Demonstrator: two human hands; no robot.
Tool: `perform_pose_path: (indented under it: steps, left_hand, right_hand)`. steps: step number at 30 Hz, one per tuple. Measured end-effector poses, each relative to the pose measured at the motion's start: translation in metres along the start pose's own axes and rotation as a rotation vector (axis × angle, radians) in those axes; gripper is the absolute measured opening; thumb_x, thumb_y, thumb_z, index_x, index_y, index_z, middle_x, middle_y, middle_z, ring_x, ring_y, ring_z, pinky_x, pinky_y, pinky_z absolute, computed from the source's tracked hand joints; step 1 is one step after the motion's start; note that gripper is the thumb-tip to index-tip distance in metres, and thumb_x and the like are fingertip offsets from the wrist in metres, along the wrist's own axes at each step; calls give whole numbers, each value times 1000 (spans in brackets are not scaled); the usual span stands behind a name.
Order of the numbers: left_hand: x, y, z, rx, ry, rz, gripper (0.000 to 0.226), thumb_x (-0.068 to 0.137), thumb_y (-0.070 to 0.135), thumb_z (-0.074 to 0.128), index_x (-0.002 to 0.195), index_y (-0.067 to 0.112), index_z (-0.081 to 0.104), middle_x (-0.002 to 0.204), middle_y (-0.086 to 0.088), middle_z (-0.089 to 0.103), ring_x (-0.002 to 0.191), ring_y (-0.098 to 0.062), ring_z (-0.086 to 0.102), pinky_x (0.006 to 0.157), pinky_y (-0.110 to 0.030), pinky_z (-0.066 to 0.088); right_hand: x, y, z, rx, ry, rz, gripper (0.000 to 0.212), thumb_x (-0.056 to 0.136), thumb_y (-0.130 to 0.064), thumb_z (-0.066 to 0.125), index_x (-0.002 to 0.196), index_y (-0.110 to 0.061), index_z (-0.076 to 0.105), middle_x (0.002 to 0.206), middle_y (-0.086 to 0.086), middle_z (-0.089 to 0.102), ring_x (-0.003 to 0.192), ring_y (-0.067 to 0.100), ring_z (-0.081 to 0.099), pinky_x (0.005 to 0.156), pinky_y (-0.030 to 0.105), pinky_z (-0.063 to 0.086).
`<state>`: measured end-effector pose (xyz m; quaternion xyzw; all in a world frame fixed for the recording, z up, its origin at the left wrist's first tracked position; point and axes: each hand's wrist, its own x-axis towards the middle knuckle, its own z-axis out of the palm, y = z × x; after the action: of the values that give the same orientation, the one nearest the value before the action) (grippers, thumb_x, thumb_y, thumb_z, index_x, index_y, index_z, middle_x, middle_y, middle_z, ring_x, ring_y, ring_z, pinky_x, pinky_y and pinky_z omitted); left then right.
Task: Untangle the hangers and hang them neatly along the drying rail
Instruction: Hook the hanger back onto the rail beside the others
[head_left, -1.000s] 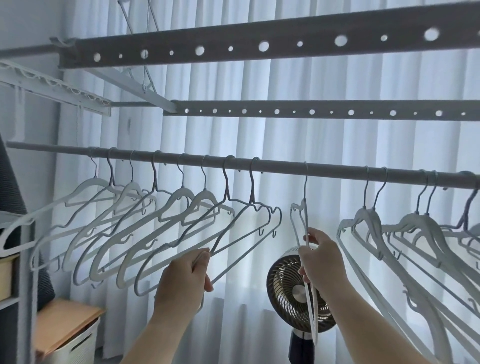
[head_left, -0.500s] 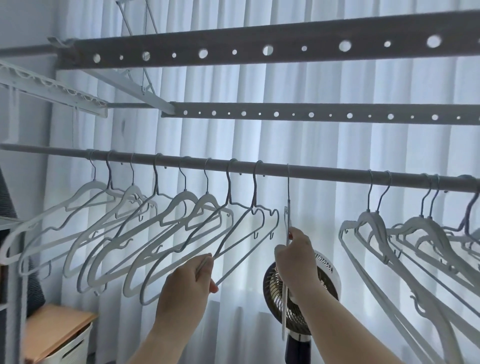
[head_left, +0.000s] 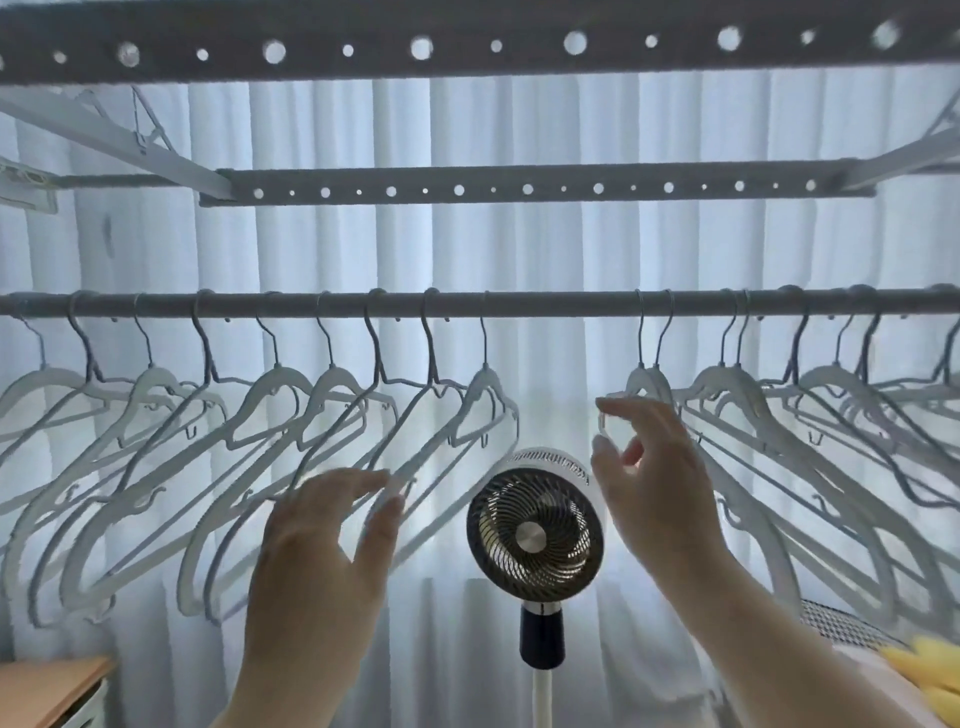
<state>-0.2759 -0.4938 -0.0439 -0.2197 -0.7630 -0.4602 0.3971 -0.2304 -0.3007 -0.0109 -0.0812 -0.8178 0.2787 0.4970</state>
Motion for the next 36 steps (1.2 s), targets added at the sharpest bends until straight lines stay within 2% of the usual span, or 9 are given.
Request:
perform_pose_path:
  steps: [3, 7, 12, 16, 22, 26, 28, 31, 36]
  left_hand:
    - [-11, 11, 7, -15, 47, 132, 46, 74, 41, 41, 90, 10, 71, 91, 9, 56, 96, -11, 47, 86, -19, 32]
    - [-26, 36, 18, -29, 122, 219, 34, 78, 31, 45, 86, 9, 70, 89, 9, 56, 96, -10, 48, 93, -14, 31]
    - [-36, 74, 34, -152, 4, 157, 21, 74, 40, 43, 81, 36, 63, 76, 39, 53, 88, 19, 44, 82, 14, 21]
    - [-41, 102, 56, -298, -79, 12, 10, 67, 50, 45, 70, 48, 55, 79, 51, 55, 82, 23, 54, 72, 10, 33]
    - [-39, 127, 106, -531, -251, -241, 28, 86, 9, 55, 73, 33, 62, 60, 16, 70, 56, 3, 64, 58, -12, 53]
    - [-27, 136, 141, -644, -379, -502, 19, 92, 16, 50, 78, 24, 59, 68, 6, 66, 61, -6, 64, 73, -32, 55]
    - [-19, 142, 154, -689, -403, -583, 14, 93, 21, 48, 82, 19, 58, 69, 2, 64, 55, -5, 63, 64, -29, 55]
    - [-14, 151, 166, -734, -397, -672, 17, 90, 29, 52, 81, 15, 56, 70, -3, 63, 52, -10, 60, 50, -23, 52]
    - [-13, 155, 176, -712, -378, -716, 15, 84, 18, 63, 78, 11, 52, 68, -7, 63, 50, -18, 56, 51, -29, 53]
  right_hand:
    - [1, 16, -32, -51, 90, -2, 25, 86, -4, 54, 109, -8, 64, 99, -3, 54, 88, 19, 54, 77, 21, 34]
    - [5, 31, -65, 19, 127, 71, 21, 87, -4, 53, 103, -9, 65, 83, -4, 54, 65, 8, 47, 56, 18, 31]
    - [36, 48, -96, 114, 24, 166, 21, 88, -6, 52, 104, -8, 65, 88, 1, 59, 72, 13, 51, 60, 17, 41]
    - [67, 73, -115, 215, -283, 331, 13, 88, -3, 52, 94, -1, 63, 86, 9, 62, 71, 18, 56, 64, 25, 54]
    - [102, 93, -98, 306, -572, 384, 8, 91, -2, 50, 88, -5, 57, 76, 6, 58, 63, 16, 56, 60, 25, 49]
    - [112, 98, -73, 366, -637, 429, 11, 90, -5, 52, 95, 2, 59, 79, 12, 60, 61, 21, 58, 67, 33, 54]
    - [115, 99, -64, 394, -662, 433, 22, 91, -5, 51, 108, 8, 57, 80, 14, 59, 60, 23, 56, 69, 34, 54]
    - [117, 100, -55, 412, -689, 413, 26, 91, -5, 50, 114, 8, 54, 70, 7, 55, 54, 18, 51, 57, 25, 48]
    - [119, 105, -41, 459, -676, 405, 39, 86, -2, 57, 123, 4, 49, 68, 6, 55, 33, 5, 50, 36, 17, 44]
